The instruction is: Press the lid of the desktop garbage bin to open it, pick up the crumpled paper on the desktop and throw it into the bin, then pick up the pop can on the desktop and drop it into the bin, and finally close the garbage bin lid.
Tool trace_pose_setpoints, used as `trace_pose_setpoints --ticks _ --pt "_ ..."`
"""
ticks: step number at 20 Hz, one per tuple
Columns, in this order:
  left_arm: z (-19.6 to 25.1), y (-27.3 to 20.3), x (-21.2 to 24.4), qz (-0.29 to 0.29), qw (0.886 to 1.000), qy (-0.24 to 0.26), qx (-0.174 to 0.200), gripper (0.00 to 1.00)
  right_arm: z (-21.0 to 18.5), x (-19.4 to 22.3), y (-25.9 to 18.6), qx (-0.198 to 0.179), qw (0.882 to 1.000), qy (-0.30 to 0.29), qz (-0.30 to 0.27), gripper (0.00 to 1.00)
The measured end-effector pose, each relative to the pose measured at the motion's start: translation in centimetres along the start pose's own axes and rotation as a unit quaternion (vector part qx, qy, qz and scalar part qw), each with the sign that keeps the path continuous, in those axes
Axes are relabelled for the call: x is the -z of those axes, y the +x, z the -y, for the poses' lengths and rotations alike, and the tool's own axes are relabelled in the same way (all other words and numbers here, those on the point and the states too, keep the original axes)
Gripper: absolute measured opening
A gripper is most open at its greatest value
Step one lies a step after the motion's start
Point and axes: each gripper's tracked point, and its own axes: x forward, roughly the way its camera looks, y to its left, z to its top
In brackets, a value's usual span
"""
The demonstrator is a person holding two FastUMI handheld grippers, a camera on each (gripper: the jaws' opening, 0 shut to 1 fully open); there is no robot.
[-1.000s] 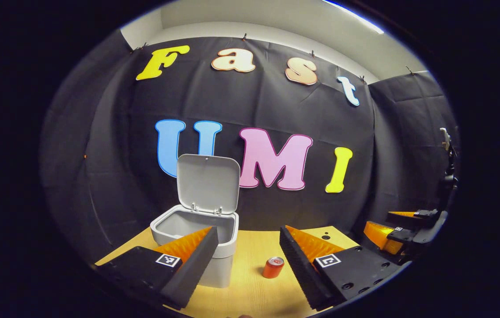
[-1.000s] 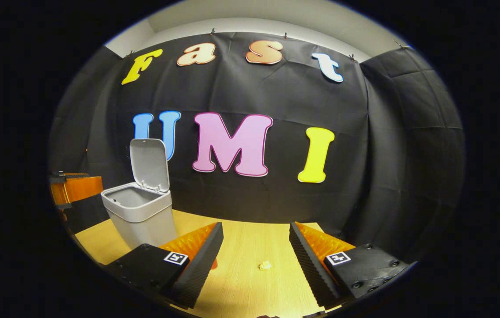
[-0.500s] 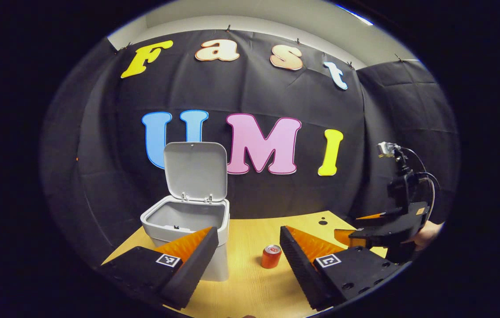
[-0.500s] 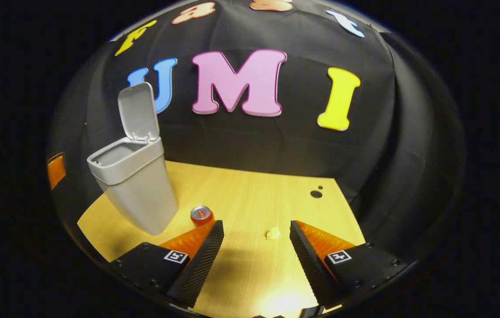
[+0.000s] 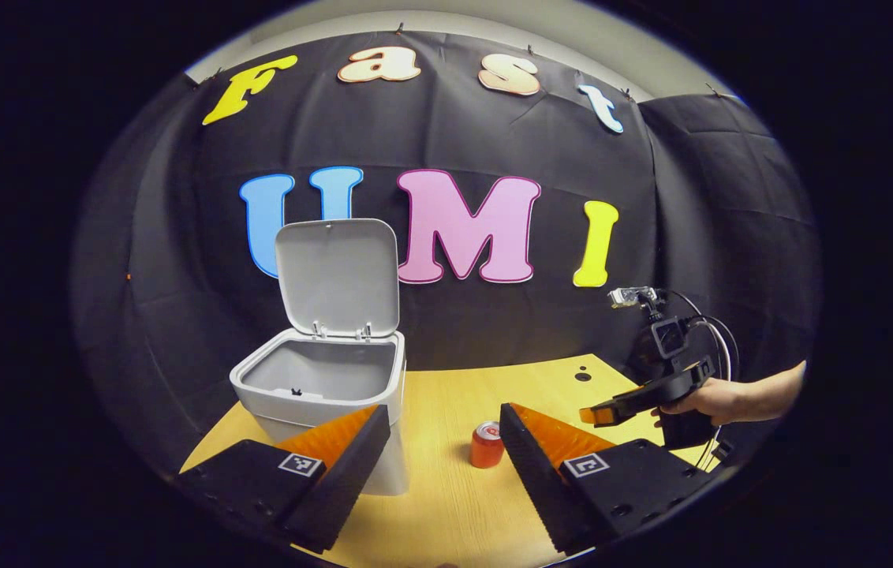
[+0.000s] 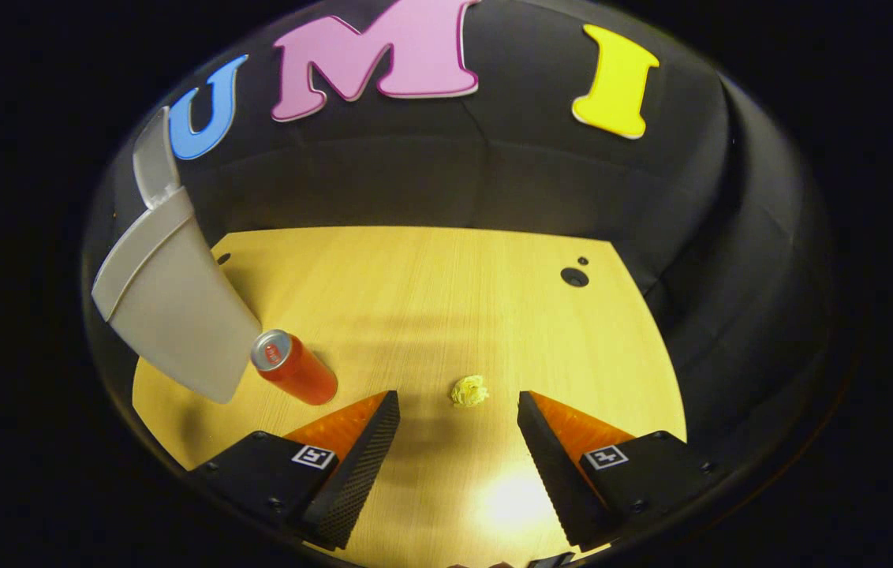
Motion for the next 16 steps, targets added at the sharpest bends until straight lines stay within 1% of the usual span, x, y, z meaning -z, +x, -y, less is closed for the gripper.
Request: trace_pose_setpoints --ticks 2,4,7,11,13,15,16 --pt "0.0 0.7 0.7 -0.008 1.0 -0.005 -0.002 0.95 0.5 1.3 2.6 0.005 0.999 0.011 -0.035 0.98" --pt "-0.1 1.5 1.3 -0.018 1.0 -0.001 -0.005 0.95 0.8 2.0 5.1 0.013 0.998 0.02 -0.058 0.98" --pt "-0.2 2.1 2.4 -0.034 0.999 0.008 -0.007 0.95 1.3 2.5 8.0 0.025 0.997 0.016 -0.072 0.98" --pt "-0.3 3.1 2.7 -0.042 0.999 -0.002 -0.006 0.95 1.6 3.9 10.4 0.029 0.994 0.022 -0.103 0.98" --pt "-0.5 3.5 2.7 -0.043 0.999 -0.002 -0.008 0.95 1.5 4.1 11.0 0.028 0.993 0.024 -0.108 0.98" --pt "-0.7 4.0 2.6 -0.044 0.999 0.002 -0.01 0.95 1.6 4.1 11.5 0.032 0.994 0.014 -0.106 0.95" --pt "-0.7 4.2 2.5 -0.043 0.999 0.004 -0.01 0.95 1.5 4.4 11.6 0.031 0.993 0.013 -0.11 0.9"
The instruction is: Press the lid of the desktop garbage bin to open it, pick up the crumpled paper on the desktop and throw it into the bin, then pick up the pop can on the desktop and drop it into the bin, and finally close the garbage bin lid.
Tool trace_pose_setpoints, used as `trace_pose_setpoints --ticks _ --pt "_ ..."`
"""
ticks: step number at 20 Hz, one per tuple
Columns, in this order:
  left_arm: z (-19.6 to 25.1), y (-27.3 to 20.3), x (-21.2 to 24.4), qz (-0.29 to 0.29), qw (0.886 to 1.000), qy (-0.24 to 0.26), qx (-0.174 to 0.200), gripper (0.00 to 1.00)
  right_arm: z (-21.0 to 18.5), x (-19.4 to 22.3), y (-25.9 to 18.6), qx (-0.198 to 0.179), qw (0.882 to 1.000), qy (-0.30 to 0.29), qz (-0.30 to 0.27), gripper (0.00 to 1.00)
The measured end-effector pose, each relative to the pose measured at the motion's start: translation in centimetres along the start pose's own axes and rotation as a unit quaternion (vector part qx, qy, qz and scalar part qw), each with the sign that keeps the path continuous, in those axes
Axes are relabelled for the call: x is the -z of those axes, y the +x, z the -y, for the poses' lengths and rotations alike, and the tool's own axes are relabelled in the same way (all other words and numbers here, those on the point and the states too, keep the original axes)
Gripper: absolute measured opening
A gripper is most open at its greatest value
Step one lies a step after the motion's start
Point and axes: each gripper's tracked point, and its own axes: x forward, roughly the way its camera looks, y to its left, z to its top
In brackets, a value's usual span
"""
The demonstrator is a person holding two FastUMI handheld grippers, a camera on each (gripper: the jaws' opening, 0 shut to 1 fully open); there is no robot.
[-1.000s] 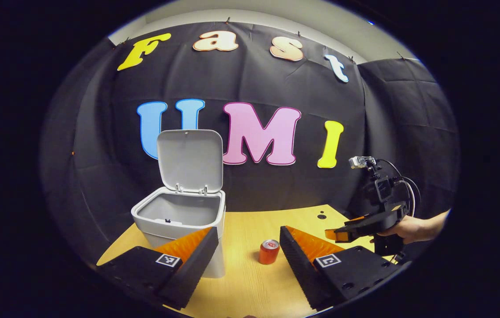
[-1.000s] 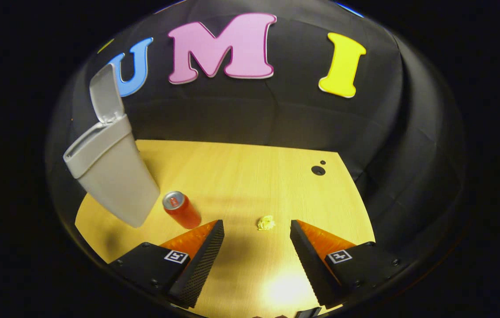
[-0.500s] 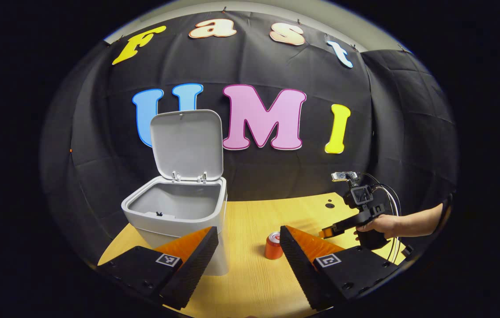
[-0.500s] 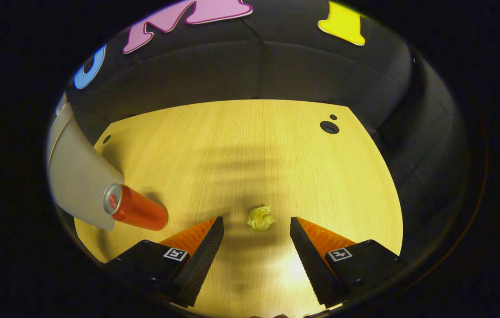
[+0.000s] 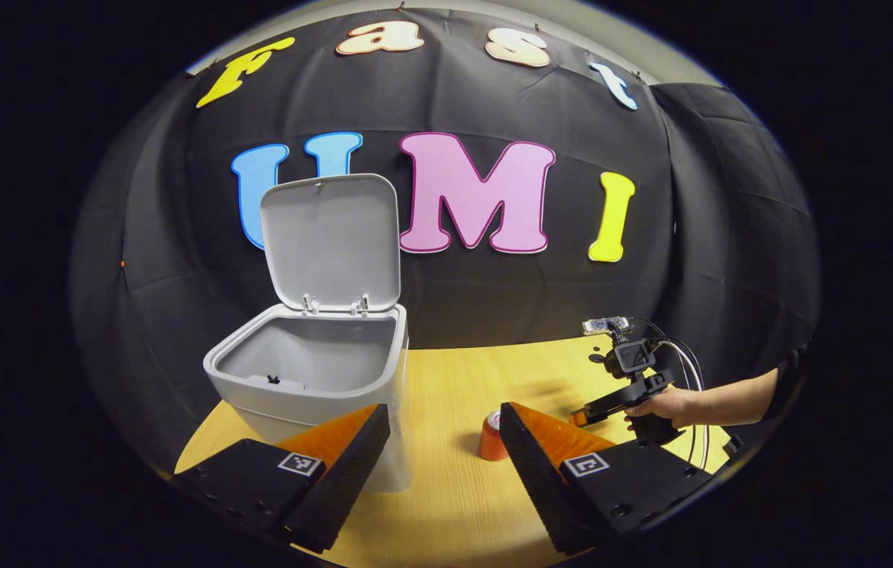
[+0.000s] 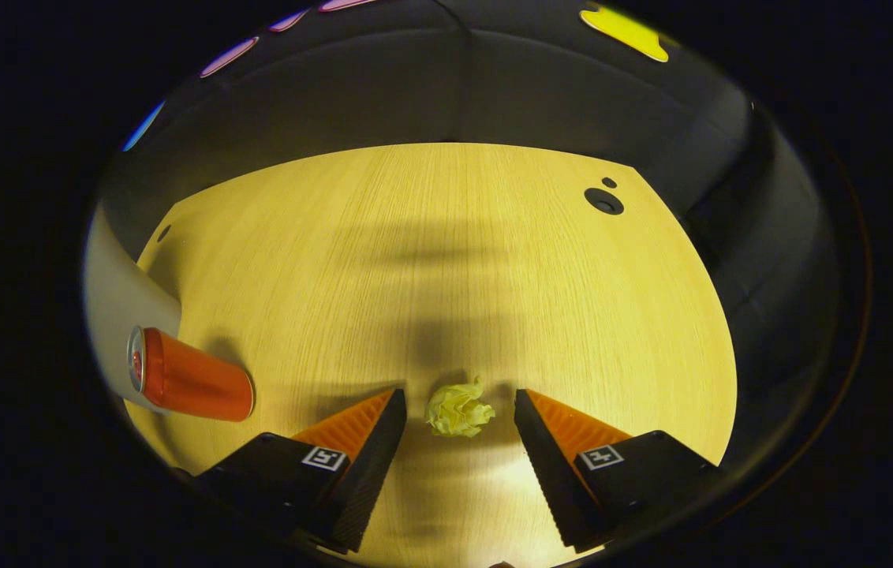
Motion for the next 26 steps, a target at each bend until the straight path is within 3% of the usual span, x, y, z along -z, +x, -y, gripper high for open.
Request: trace_pose_setpoints --ticks 3,5,7,11,12,13,14,15,16,20,26 --pt "0.2 0.3 -0.6 0.009 1.0 0.005 0.003 0.95 0.1 0.8 0.6 -0.005 1.0 0.003 -0.018 0.72" --pt "0.5 0.5 -0.7 0.01 1.0 0.011 0.007 0.95 0.1 0.9 0.6 -0.013 1.0 0.012 -0.022 0.68" --pt "0.7 0.5 -0.5 0.008 1.0 0.014 0.01 0.95 0.4 0.5 0.6 -0.011 1.0 0.012 -0.017 0.51" --pt "0.6 0.4 -0.1 0.006 1.0 0.013 0.011 0.95 0.2 0.3 0.2 -0.008 1.0 -0.005 -0.009 0.49" --pt "0.4 0.3 0.0 0.005 1.0 0.013 0.01 0.95 0.1 -0.2 -0.1 -0.011 1.0 -0.005 0.001 0.28" --pt "0.2 0.2 0.1 0.005 1.0 0.013 0.01 0.96 -0.2 -0.9 -0.8 -0.015 1.0 -0.004 0.013 0.43" --pt "0.0 0.0 0.3 0.005 1.0 0.013 0.008 0.96 -0.6 -1.8 -1.5 -0.022 0.999 -0.001 0.028 0.43" --pt "-0.1 -0.1 0.4 0.005 1.0 0.013 0.006 0.95 -0.8 -2.5 -2.7 -0.027 0.999 0.005 0.04 0.28" --pt "-0.2 -0.3 0.4 0.005 1.0 0.011 0.005 0.95 -1.1 -3.3 -4.3 -0.032 0.998 0.007 0.051 0.42" --pt "-0.1 -1.4 0.9 0.008 1.0 0.003 0.008 0.95 -3.0 -6.9 -10.7 -0.059 0.992 -0.009 0.108 0.42" --pt "0.2 -3.6 1.2 0.013 1.0 -0.01 0.015 0.95 -9.7 -12.2 -20.0 -0.145 0.972 -0.038 0.182 0.42"
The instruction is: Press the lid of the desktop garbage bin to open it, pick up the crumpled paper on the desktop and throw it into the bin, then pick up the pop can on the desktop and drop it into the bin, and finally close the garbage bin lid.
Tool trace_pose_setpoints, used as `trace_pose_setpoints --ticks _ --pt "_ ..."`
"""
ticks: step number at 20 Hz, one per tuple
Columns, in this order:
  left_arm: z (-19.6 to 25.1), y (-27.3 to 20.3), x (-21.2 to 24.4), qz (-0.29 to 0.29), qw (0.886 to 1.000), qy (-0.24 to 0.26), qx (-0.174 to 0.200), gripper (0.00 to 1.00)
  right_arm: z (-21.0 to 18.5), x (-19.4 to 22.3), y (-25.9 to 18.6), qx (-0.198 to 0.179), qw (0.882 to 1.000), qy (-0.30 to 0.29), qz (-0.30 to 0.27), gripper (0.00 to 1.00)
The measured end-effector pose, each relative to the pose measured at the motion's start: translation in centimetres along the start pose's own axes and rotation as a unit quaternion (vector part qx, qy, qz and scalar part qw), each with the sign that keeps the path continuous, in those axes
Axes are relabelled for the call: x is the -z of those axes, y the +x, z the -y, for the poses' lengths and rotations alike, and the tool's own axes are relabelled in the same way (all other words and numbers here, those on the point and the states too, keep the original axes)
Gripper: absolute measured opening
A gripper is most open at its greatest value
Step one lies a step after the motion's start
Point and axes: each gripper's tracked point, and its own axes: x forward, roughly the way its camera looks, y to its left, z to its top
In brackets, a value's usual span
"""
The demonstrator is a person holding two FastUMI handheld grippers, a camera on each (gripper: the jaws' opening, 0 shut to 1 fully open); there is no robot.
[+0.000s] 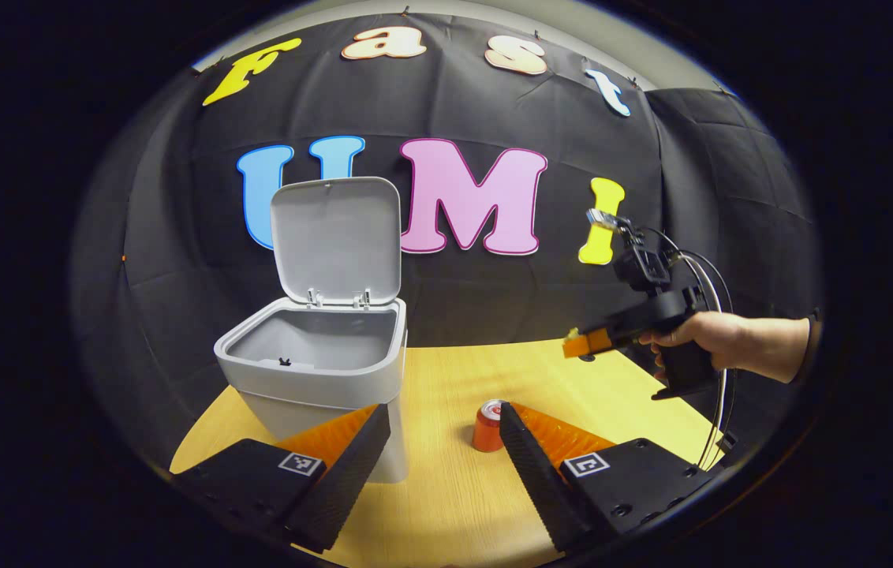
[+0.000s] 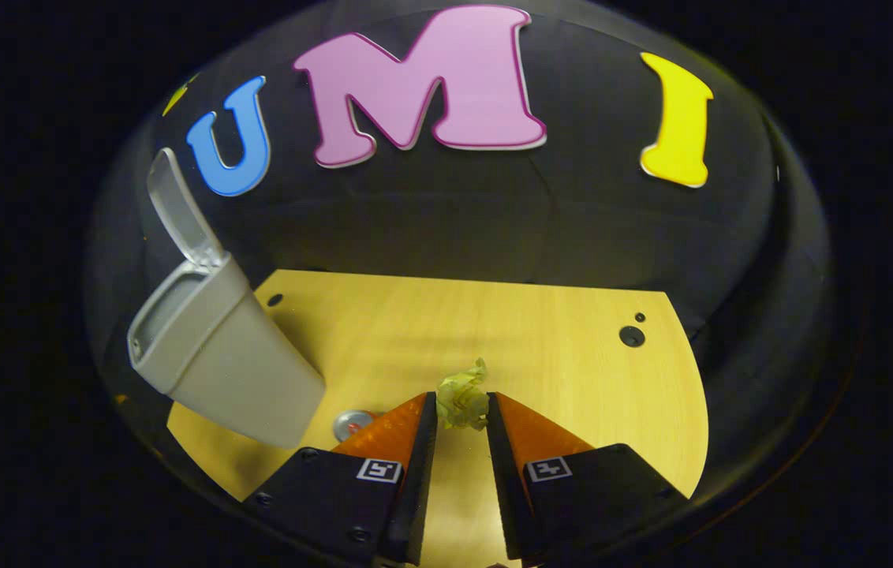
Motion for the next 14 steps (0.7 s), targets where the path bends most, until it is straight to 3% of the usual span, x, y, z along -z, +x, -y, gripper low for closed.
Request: trace_pose_setpoints --ticks 3,7,14 --pt "-0.5 -1.1 -0.2 0.007 1.0 0.005 -0.007 0.95 -6.5 -3.4 -1.6 -0.063 0.998 -0.006 0.024 0.42" --pt "-1.5 -3.0 -1.1 0.015 0.999 -0.019 -0.022 0.95 -14.2 -6.3 -3.1 -0.129 0.989 -0.062 0.043 0.42" --pt "-4.7 -6.0 -2.2 0.041 0.995 -0.023 -0.085 0.95 -26.9 -6.3 -3.1 -0.223 0.967 -0.118 0.038 0.42"
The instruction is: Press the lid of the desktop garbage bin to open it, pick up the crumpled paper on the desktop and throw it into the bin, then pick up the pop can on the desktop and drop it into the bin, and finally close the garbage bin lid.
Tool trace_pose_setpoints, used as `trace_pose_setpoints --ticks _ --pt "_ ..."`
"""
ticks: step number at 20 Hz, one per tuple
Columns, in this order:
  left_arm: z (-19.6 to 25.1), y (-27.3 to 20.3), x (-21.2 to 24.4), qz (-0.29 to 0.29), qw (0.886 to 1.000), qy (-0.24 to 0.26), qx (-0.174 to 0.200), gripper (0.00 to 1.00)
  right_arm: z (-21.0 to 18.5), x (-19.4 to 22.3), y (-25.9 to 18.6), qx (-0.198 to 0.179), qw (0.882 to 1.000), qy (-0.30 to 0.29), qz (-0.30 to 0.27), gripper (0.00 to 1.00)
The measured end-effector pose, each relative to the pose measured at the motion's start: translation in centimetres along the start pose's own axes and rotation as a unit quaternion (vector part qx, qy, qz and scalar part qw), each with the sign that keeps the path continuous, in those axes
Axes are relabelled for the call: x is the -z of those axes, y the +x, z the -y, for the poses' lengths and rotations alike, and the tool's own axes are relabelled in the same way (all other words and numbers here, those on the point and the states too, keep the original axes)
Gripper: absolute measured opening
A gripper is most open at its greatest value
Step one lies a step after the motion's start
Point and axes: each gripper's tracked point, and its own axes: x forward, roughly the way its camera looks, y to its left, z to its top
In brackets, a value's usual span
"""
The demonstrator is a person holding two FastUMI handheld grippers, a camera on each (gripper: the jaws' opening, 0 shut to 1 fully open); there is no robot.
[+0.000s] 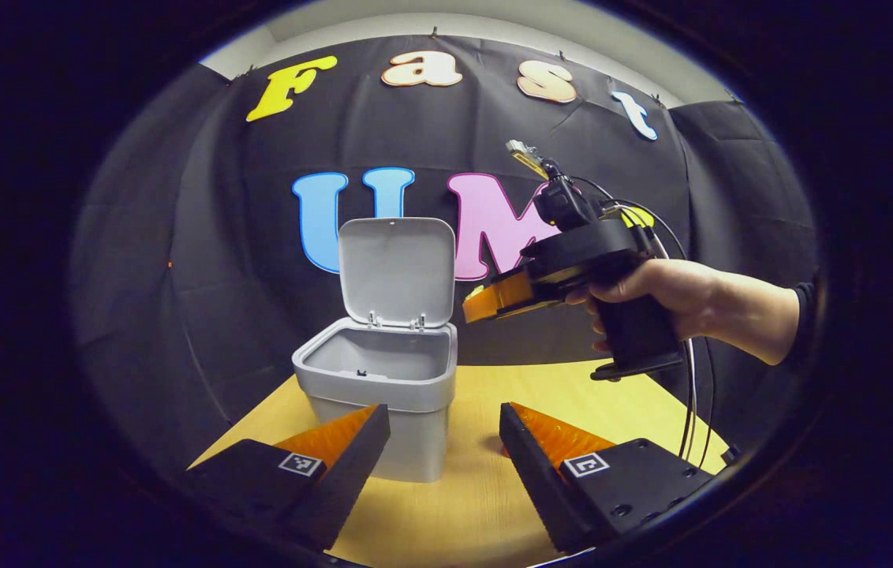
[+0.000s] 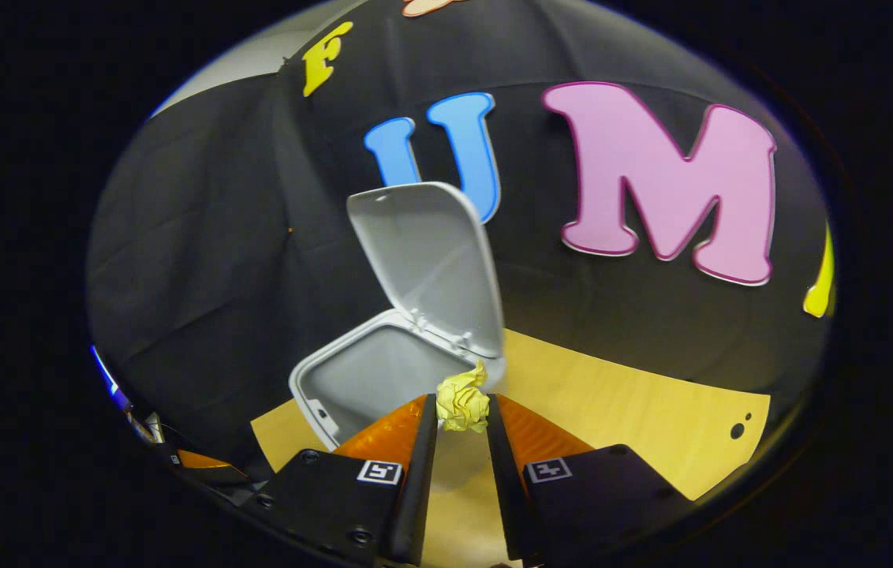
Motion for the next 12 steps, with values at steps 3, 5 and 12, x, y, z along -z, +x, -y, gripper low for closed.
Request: trace_pose_setpoints --ticks 3,5,12 --pt "-1.9 -0.9 0.9 -0.009 0.999 -0.011 -0.031 0.95 -3.8 -0.3 3.3 -0.027 1.0 0.001 -0.008 0.42" --pt "-3.1 -1.4 1.4 -0.016 0.998 -0.018 -0.051 0.95 -5.0 -0.3 4.5 -0.038 0.999 -0.001 -0.014 0.42" --pt "-5.3 -1.8 1.8 -0.019 0.996 -0.023 -0.079 0.95 -5.8 0.2 5.8 -0.045 0.999 -0.014 -0.021 0.75"
